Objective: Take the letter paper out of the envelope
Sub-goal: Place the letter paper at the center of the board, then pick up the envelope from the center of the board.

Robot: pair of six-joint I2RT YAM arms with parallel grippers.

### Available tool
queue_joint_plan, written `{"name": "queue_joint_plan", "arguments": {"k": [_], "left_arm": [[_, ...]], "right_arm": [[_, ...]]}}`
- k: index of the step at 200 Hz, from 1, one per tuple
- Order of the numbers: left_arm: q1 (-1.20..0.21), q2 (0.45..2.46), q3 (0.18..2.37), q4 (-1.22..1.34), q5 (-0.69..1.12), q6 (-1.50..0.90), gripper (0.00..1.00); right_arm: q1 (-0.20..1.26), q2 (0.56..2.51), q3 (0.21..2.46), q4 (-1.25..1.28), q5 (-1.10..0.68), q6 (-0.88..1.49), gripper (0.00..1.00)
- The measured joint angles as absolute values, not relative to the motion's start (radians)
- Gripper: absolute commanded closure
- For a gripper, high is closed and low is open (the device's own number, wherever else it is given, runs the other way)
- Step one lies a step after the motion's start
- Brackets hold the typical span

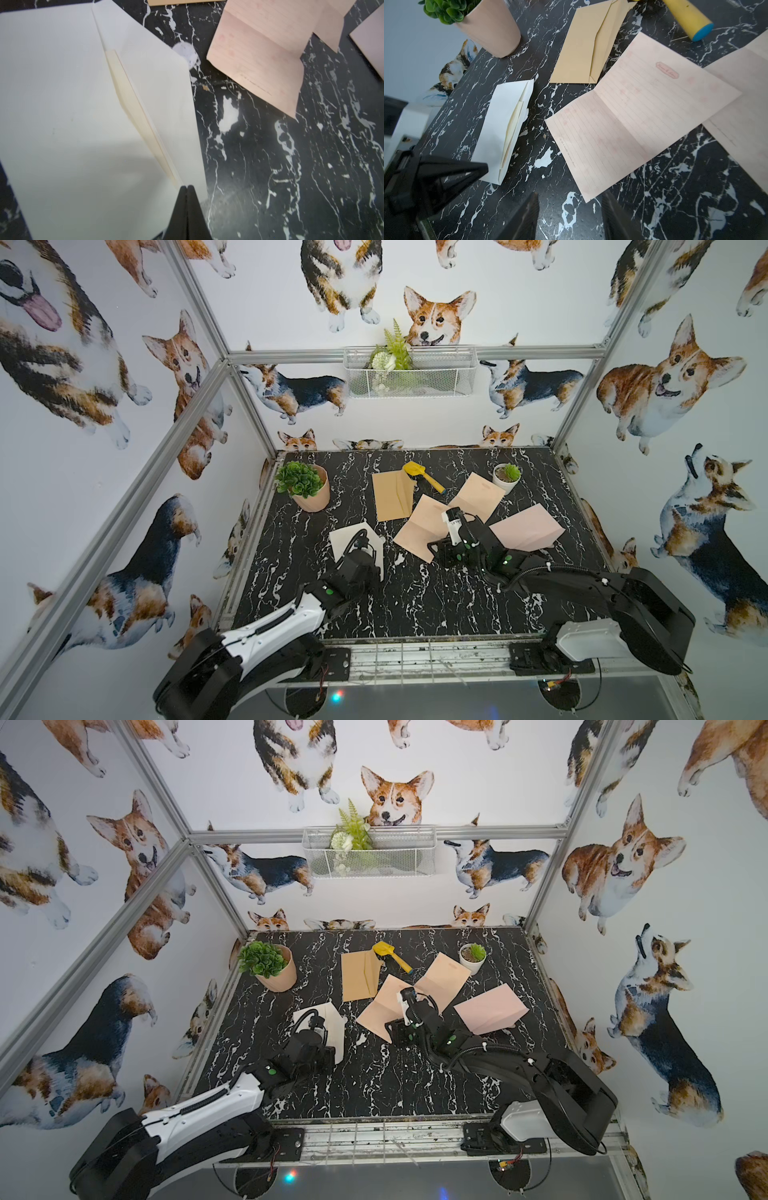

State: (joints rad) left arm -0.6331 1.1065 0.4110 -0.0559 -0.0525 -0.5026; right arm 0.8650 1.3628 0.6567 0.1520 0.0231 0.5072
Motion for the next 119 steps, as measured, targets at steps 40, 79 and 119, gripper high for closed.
{"name": "queue_joint_plan", "arguments": {"k": [40,79,119], "left_arm": [[-0.437,1.213,0.491,0.062,0.084,-0.450,0.95],[-0.373,1.242,0.445,0.208,0.082,-0.451,0.94],[-0.365,1.206,0.381,0.313,0.011,-0.440,0.92]], "right_arm": [[0.955,1.541,0.746,0.144,-0.028,0.551,0.47],[1.001,1.710,0.876,0.146,-0.034,0.558,0.47],[1.002,1.837,0.981,0.148,-0.043,0.562,0.47]]}}
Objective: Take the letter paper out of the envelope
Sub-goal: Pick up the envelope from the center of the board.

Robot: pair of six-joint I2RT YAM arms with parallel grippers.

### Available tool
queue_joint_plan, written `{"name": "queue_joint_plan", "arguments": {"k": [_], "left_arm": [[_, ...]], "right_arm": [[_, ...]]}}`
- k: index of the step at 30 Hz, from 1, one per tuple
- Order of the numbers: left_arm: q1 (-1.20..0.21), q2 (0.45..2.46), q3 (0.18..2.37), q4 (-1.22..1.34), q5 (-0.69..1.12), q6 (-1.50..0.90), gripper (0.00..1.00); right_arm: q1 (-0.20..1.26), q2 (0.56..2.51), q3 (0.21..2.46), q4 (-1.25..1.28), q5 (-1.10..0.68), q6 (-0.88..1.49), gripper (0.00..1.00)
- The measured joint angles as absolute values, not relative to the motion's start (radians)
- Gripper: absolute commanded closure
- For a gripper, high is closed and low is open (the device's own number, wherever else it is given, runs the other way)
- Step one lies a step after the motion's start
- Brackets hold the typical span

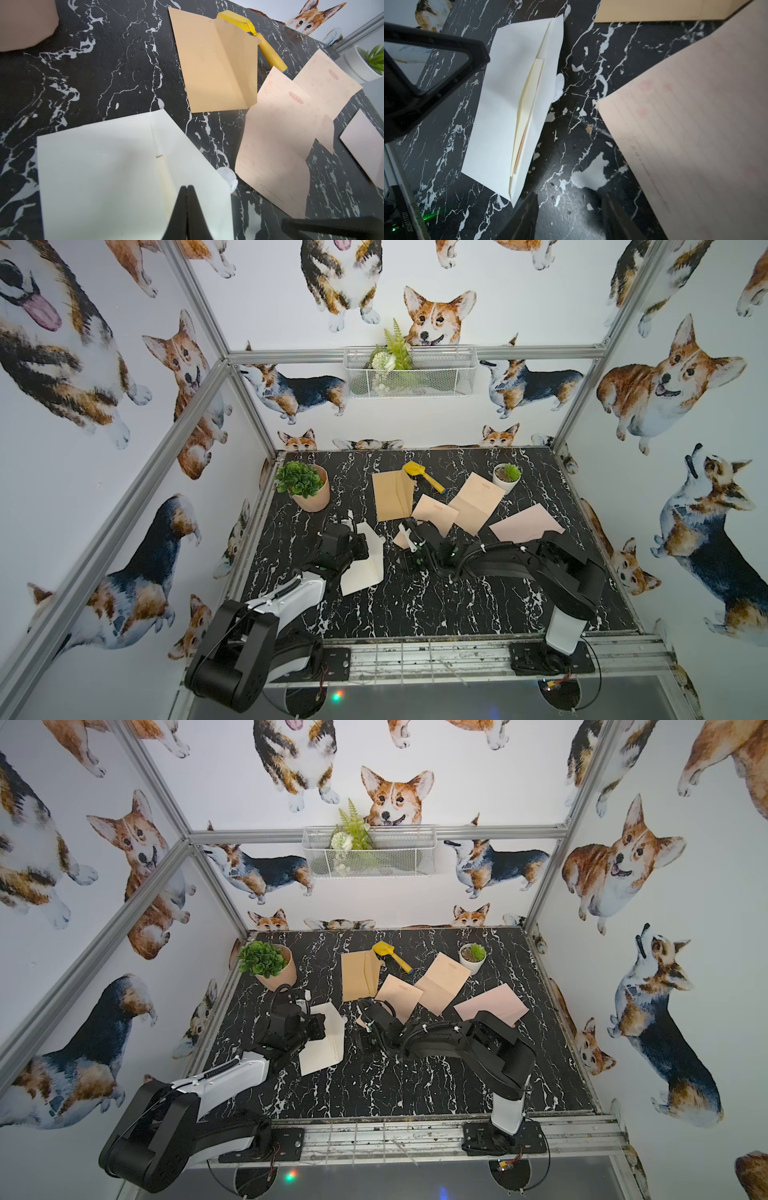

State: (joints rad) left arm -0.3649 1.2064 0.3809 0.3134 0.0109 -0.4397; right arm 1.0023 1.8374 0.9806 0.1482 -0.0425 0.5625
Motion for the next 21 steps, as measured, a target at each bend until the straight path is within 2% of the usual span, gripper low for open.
{"name": "queue_joint_plan", "arguments": {"k": [6,16,18,21], "left_arm": [[-0.361,1.122,0.355,0.322,-0.067,-0.419,0.89],[-0.361,1.183,0.374,0.319,-0.067,-0.416,0.89],[-0.361,1.190,0.376,0.319,-0.058,-0.416,0.89],[-0.361,1.193,0.376,0.319,-0.057,-0.416,0.89]], "right_arm": [[1.005,1.935,1.039,0.189,-0.091,0.595,0.47],[1.013,1.988,1.100,0.208,-0.128,0.609,0.49],[1.013,2.001,1.113,0.216,-0.131,0.609,0.52],[1.013,2.018,1.121,0.233,-0.135,0.610,0.65]]}}
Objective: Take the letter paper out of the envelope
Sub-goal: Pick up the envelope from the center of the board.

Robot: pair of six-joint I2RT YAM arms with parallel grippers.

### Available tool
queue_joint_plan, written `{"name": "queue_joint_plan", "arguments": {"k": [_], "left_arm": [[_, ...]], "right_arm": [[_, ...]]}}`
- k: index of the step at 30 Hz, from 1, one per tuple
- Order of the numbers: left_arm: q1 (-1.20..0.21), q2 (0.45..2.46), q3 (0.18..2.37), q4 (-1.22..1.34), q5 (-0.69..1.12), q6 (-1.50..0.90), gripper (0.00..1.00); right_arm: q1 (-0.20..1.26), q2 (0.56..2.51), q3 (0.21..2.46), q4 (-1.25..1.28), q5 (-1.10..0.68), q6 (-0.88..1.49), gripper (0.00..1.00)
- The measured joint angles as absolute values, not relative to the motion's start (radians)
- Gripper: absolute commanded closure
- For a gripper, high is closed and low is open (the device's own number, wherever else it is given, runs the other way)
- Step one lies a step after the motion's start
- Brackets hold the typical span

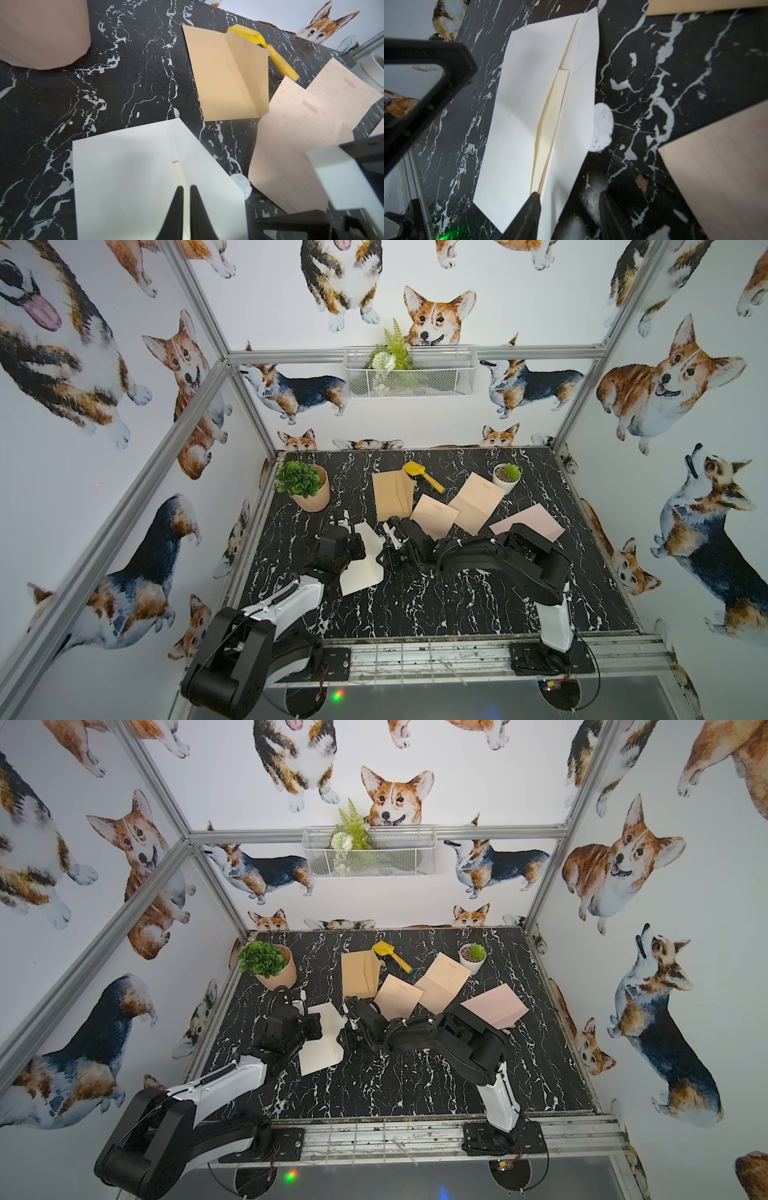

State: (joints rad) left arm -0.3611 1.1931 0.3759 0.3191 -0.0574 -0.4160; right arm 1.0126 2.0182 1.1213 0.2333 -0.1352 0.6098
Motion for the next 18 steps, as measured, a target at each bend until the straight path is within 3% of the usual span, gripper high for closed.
{"name": "queue_joint_plan", "arguments": {"k": [6,12,18], "left_arm": [[-0.361,1.193,0.376,0.319,-0.057,-0.416,0.88],[-0.361,1.188,0.376,0.319,-0.058,-0.416,0.86],[-0.361,1.171,0.371,0.324,-0.057,-0.415,0.50]], "right_arm": [[1.013,2.036,1.131,0.242,-0.157,0.630,0.99],[1.013,1.992,1.111,0.250,-0.153,0.631,1.00],[1.013,1.846,1.044,0.218,-0.078,0.599,1.00]]}}
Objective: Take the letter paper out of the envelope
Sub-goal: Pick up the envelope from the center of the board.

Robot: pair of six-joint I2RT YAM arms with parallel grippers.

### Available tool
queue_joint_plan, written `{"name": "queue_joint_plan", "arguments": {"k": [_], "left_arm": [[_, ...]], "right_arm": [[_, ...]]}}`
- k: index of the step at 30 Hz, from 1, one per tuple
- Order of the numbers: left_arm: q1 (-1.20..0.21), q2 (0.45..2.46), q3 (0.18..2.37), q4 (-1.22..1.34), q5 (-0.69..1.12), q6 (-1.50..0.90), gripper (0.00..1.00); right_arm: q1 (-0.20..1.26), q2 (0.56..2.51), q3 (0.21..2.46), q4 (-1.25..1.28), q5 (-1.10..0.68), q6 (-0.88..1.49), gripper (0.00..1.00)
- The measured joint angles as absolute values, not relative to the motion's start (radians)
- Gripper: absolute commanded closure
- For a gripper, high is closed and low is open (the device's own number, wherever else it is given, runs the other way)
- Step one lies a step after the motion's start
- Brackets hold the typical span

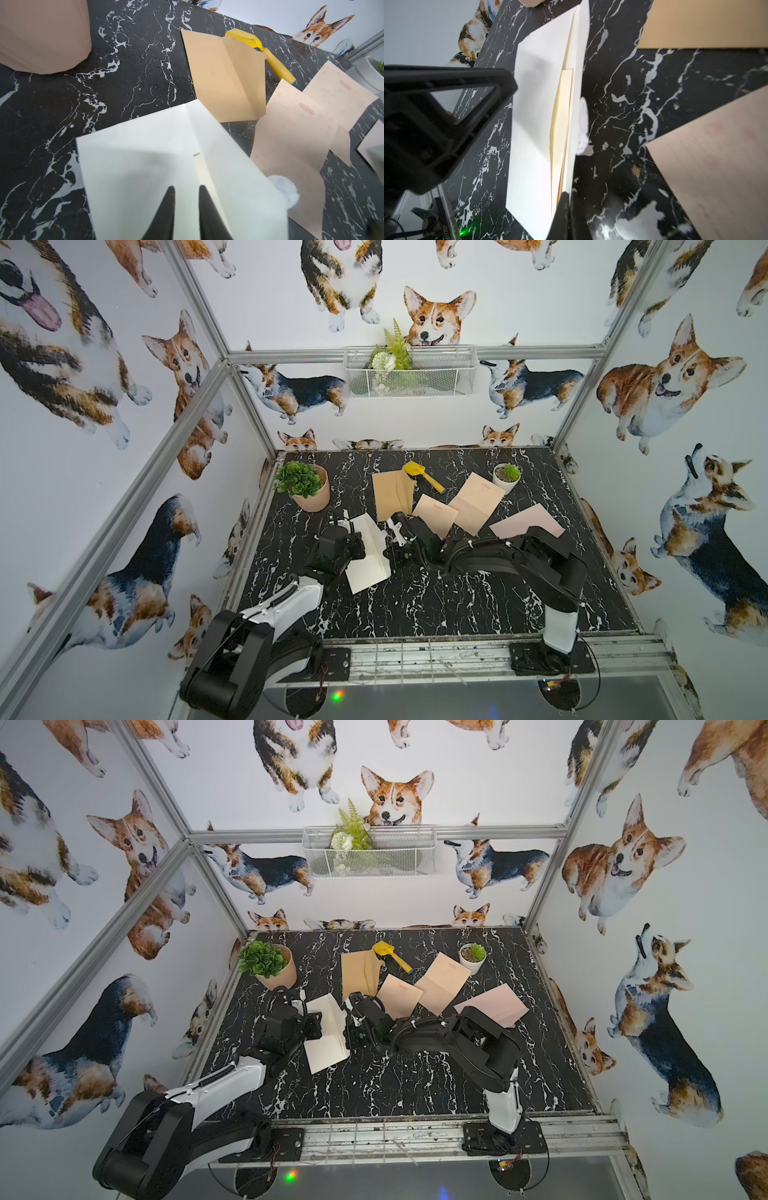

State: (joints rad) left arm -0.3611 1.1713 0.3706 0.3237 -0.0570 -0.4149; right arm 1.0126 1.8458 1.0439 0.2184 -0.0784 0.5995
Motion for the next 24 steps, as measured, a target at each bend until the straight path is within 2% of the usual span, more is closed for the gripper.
{"name": "queue_joint_plan", "arguments": {"k": [5,13,16,19,24], "left_arm": [[-0.361,1.145,0.333,0.380,-0.010,-0.411,0.45],[-0.361,1.038,0.184,0.655,0.156,-0.407,0.44],[-0.361,1.013,0.150,0.748,0.204,-0.404,0.38],[-0.361,1.025,0.142,0.803,0.243,-0.403,0.30],[-0.361,1.132,0.148,0.915,0.347,-0.411,0.27]], "right_arm": [[1.013,1.696,0.993,0.148,0.023,0.536,1.00],[1.013,1.425,0.897,0.018,0.148,0.466,1.00],[1.013,1.324,0.853,0.003,0.173,0.448,1.00],[1.011,1.259,0.816,0.000,0.179,0.440,1.00],[1.005,1.196,0.767,0.006,0.148,0.421,1.00]]}}
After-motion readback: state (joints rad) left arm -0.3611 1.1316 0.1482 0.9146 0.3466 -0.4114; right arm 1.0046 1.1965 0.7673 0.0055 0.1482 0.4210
